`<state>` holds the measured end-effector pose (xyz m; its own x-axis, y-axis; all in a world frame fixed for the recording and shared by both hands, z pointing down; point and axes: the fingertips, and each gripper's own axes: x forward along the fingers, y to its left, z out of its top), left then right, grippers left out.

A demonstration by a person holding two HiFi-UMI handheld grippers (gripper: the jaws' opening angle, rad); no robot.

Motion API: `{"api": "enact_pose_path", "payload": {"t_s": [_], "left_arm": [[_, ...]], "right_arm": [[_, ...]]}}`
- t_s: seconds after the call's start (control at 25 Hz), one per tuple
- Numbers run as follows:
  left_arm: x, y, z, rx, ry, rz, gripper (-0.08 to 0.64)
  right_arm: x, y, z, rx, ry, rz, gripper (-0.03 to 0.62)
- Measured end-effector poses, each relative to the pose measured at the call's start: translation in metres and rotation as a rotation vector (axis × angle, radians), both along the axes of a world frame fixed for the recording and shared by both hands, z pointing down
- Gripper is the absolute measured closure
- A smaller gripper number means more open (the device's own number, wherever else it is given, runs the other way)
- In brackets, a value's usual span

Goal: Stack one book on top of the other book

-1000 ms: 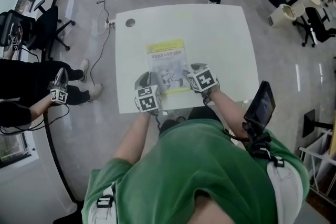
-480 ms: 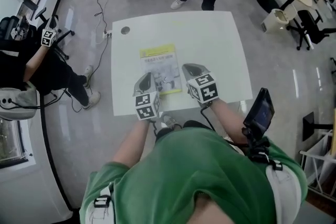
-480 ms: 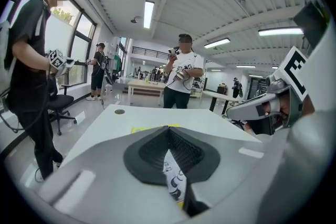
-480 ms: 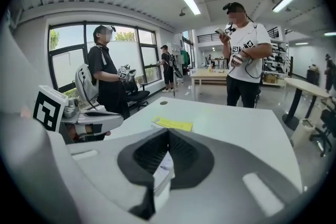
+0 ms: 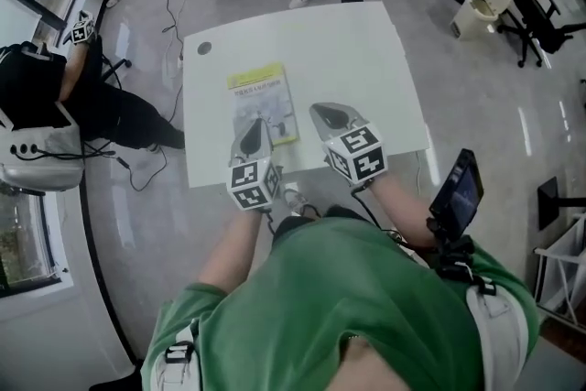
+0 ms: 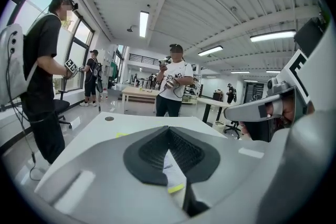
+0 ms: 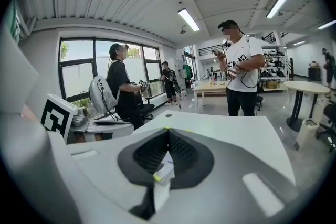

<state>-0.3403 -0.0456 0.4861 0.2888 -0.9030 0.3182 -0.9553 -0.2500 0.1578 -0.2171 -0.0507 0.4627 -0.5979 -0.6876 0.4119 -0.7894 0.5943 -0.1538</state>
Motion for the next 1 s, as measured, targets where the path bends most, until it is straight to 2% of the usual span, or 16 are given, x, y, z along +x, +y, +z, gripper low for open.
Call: {"api": "enact_pose_path", "payload": {"t_s": [0.28,0.6,1.0], "left_arm": [[0.027,0.032,-0.019,0.044,-0.003,0.007,0.554],[0.056,0.045,-0.032,0.09,0.003,0.073,0.554],[0.042,0.046,-0.049,0.117,0.018,0.088,0.554]], "right_arm": [[0.022,0.031,-0.011,0.022,-0.036,-0.005,0.589],[0.04,0.048,-0.016,0.033,-0.038,0.031,0.589],[0.024,0.05,-0.027,0.059,-0.025,0.039,0.589]]}}
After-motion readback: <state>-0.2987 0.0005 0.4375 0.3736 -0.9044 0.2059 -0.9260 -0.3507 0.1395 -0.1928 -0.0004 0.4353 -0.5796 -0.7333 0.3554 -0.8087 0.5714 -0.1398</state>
